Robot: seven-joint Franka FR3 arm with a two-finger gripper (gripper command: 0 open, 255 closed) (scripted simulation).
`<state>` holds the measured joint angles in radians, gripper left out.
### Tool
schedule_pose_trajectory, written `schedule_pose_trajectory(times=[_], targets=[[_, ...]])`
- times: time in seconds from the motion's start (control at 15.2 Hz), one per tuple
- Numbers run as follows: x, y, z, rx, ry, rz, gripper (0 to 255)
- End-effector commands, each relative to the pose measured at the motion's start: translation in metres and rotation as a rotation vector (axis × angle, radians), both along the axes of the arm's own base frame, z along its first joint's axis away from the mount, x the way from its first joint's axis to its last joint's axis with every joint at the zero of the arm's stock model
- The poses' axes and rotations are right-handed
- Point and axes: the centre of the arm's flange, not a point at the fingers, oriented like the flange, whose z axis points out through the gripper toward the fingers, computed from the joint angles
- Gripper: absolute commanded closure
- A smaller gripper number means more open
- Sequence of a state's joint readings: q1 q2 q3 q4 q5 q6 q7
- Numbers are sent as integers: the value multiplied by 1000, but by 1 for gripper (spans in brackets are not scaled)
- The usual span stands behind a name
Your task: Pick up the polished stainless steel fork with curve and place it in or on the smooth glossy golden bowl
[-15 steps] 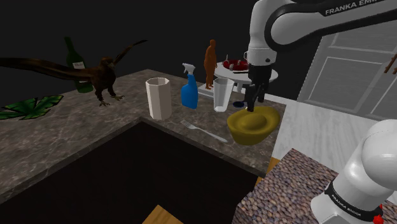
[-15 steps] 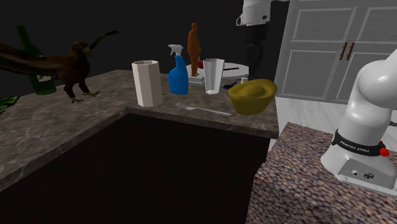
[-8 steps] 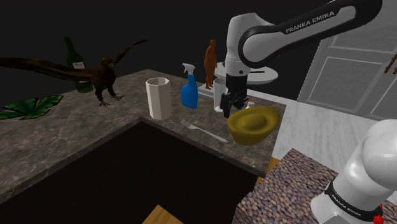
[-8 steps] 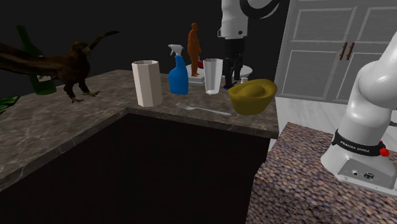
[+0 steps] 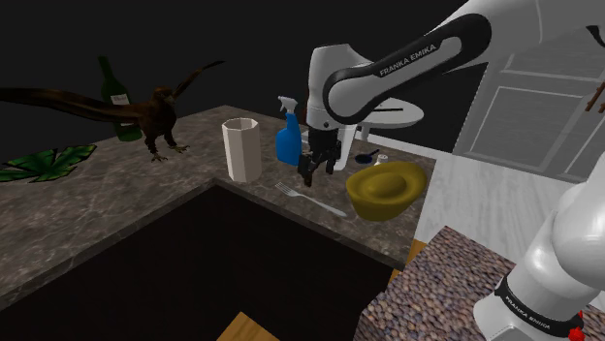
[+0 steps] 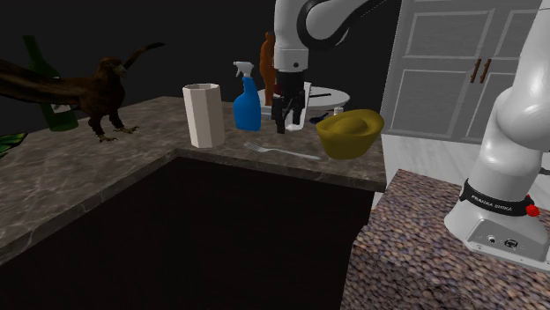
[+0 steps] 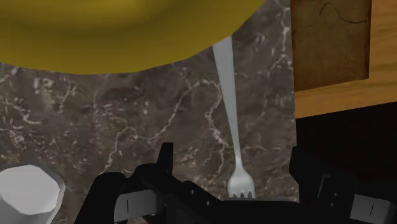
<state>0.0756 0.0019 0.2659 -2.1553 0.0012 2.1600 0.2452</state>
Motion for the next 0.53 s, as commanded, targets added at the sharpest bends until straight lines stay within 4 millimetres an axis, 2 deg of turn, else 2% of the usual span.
schedule_pose_trajectory(times=[0.0, 0.2, 0.46], targets=[[20, 11, -11, 8, -15, -8, 0], [48, 30, -26, 18, -36, -19, 0], [53, 32, -43, 19, -39, -20, 0]])
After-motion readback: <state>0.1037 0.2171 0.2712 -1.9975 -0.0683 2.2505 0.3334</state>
